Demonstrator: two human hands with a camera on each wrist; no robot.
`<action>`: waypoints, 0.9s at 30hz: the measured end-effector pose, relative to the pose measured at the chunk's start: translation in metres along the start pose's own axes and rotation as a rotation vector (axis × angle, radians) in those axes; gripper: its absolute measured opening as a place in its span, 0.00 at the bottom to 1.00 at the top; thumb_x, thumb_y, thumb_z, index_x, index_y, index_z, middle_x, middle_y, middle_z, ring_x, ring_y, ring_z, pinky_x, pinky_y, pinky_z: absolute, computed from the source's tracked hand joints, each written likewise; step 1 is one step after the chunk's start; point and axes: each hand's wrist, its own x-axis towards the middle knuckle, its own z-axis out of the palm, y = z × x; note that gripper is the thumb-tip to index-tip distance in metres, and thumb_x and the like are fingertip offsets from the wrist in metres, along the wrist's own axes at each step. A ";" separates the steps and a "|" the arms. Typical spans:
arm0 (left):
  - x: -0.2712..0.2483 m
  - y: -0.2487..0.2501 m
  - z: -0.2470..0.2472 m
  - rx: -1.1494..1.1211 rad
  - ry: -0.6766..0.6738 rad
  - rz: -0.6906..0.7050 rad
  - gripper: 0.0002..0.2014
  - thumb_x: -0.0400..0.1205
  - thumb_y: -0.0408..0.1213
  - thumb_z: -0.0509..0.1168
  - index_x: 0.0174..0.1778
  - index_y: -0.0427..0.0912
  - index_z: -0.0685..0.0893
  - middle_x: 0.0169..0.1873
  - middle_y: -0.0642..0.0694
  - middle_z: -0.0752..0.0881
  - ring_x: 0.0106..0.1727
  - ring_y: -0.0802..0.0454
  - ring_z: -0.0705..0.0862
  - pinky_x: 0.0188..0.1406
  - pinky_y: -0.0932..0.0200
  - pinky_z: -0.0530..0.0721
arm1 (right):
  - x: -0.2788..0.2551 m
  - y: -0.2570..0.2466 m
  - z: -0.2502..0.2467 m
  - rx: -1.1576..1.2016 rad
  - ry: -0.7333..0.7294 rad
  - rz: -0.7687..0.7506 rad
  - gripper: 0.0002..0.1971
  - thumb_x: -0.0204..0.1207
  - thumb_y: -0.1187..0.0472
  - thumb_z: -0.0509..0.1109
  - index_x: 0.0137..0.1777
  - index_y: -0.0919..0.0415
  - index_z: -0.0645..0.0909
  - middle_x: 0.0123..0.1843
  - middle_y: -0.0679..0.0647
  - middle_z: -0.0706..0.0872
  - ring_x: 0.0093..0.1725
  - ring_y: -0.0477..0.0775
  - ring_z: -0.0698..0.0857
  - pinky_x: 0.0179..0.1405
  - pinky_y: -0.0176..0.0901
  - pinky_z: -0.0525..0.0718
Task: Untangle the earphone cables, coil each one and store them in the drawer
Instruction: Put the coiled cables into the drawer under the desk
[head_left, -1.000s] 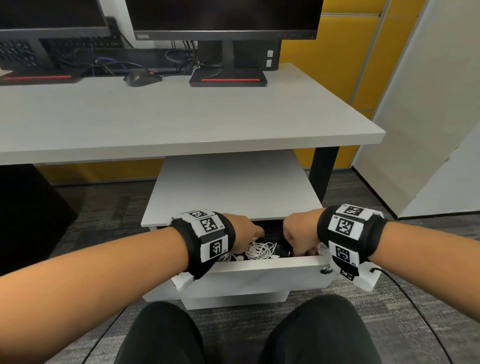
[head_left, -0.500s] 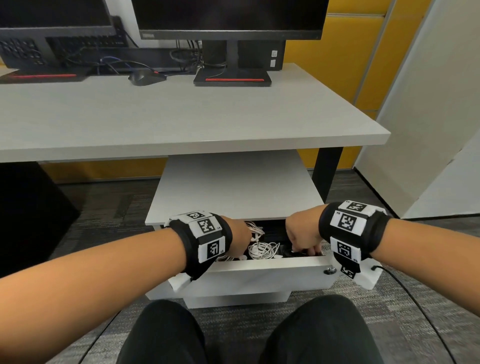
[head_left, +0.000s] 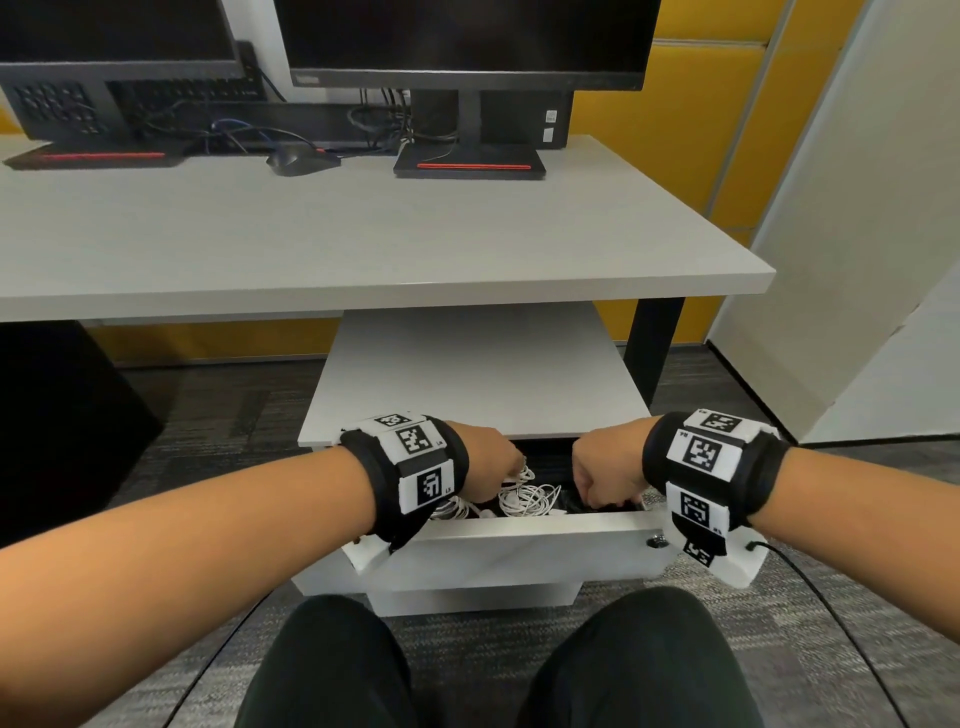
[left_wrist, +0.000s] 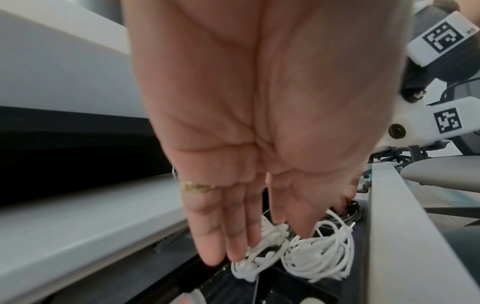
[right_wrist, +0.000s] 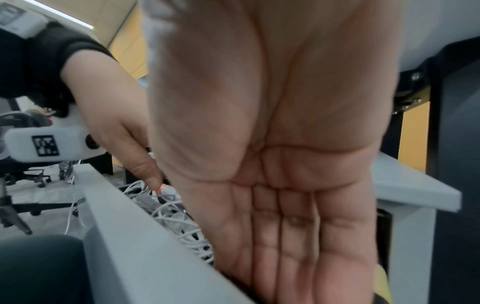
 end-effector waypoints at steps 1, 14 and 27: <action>-0.001 0.001 0.001 -0.002 -0.037 0.014 0.25 0.86 0.29 0.54 0.80 0.47 0.68 0.75 0.43 0.74 0.71 0.43 0.76 0.58 0.55 0.74 | -0.002 0.000 0.000 -0.003 0.012 -0.005 0.13 0.80 0.61 0.64 0.56 0.60 0.88 0.48 0.57 0.91 0.40 0.56 0.88 0.51 0.47 0.88; -0.049 -0.060 0.005 -0.172 0.229 -0.083 0.45 0.77 0.64 0.64 0.84 0.47 0.53 0.84 0.44 0.55 0.83 0.43 0.56 0.81 0.43 0.58 | -0.019 -0.003 -0.007 -0.039 0.431 -0.196 0.56 0.60 0.29 0.76 0.82 0.59 0.59 0.80 0.55 0.65 0.79 0.58 0.65 0.78 0.55 0.67; -0.024 -0.046 0.082 -0.132 0.266 -0.204 0.66 0.65 0.75 0.66 0.82 0.47 0.28 0.82 0.40 0.30 0.82 0.38 0.29 0.80 0.30 0.37 | 0.023 -0.041 0.031 -0.110 0.516 -0.190 0.68 0.60 0.19 0.65 0.86 0.59 0.34 0.87 0.57 0.34 0.85 0.57 0.35 0.83 0.67 0.39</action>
